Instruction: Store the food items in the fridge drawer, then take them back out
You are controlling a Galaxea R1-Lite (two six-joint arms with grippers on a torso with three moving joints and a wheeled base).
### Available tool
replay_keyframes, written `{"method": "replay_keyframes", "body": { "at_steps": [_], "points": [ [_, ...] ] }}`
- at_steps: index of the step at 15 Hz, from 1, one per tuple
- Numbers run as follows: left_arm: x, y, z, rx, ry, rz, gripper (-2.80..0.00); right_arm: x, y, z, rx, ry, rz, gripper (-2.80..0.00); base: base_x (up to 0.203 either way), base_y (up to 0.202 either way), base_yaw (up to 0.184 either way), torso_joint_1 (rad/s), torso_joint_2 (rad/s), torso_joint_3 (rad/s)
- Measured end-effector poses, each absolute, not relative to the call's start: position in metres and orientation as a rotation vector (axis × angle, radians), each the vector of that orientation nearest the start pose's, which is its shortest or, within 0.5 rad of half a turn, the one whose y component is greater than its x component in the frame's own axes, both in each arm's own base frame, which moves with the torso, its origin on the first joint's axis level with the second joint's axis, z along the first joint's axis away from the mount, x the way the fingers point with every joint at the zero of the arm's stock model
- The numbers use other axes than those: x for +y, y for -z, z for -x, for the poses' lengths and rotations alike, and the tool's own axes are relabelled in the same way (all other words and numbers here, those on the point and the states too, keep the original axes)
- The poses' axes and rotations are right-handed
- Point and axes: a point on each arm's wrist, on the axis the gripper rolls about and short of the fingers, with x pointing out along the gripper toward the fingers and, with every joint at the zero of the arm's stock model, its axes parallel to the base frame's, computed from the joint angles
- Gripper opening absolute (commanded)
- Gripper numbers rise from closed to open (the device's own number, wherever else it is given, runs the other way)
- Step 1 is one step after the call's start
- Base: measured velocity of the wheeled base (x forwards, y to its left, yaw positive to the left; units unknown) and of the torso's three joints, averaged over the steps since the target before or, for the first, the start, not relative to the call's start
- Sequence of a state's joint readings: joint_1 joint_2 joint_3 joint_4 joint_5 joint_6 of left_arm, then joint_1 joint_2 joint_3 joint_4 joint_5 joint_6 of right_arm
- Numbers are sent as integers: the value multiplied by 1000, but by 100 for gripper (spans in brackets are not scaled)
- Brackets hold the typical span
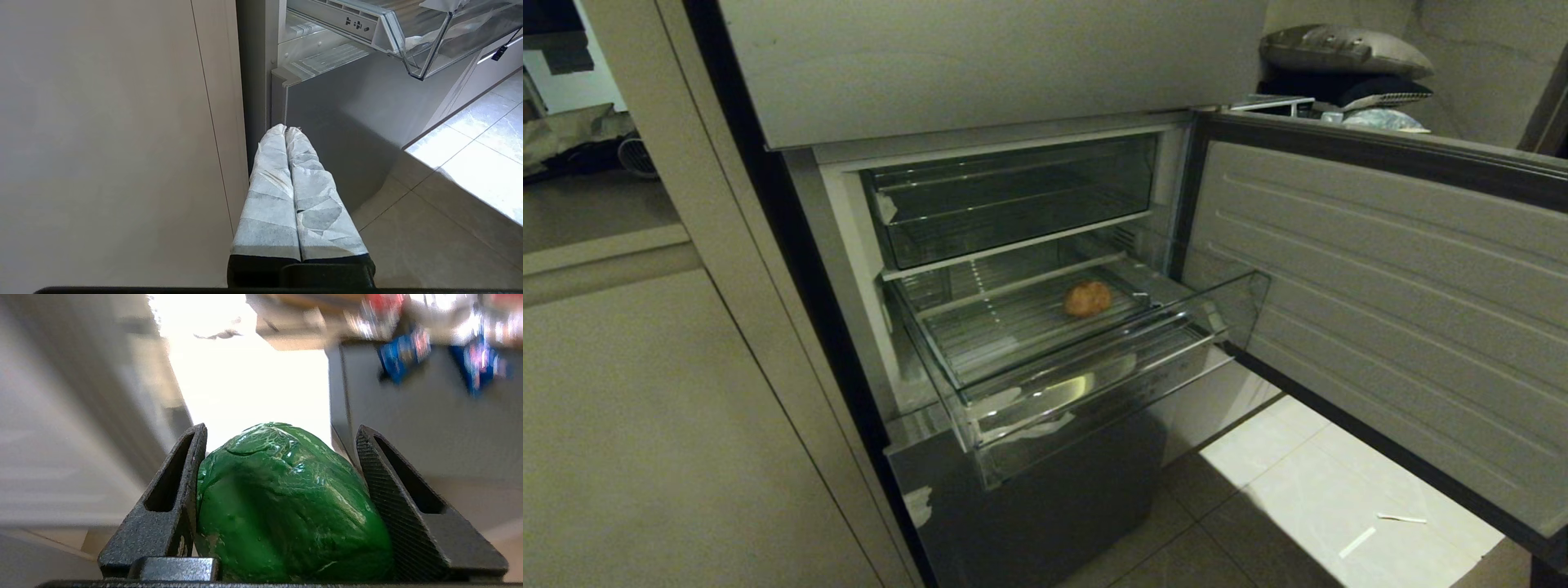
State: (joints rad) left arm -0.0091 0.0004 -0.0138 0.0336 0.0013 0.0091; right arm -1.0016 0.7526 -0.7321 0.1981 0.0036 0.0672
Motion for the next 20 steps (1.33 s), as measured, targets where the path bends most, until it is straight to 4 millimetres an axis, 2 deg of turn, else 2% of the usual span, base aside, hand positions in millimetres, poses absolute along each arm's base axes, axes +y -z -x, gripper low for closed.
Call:
{"method": "replay_keyframes", "body": {
  "at_steps": [5, 11, 15, 20],
  "points": [
    [0, -76, 24, 20, 8, -9, -280, -113, -242, -43, 202, 1040, -311, -280, 0, 0, 0, 0, 0, 0],
    [0, -76, 24, 20, 8, -9, -280, -183, -225, -61, 162, 1066, -374, -280, 0, 0, 0, 0, 0, 0],
    [0, -76, 24, 20, 8, -9, -280, -224, -208, -55, 176, 1143, -422, -280, 0, 0, 0, 0, 0, 0],
    [0, -76, 24, 20, 8, -9, -280, -265, -174, -50, 217, 1163, -493, -280, 0, 0, 0, 0, 0, 0]
  ]
}}
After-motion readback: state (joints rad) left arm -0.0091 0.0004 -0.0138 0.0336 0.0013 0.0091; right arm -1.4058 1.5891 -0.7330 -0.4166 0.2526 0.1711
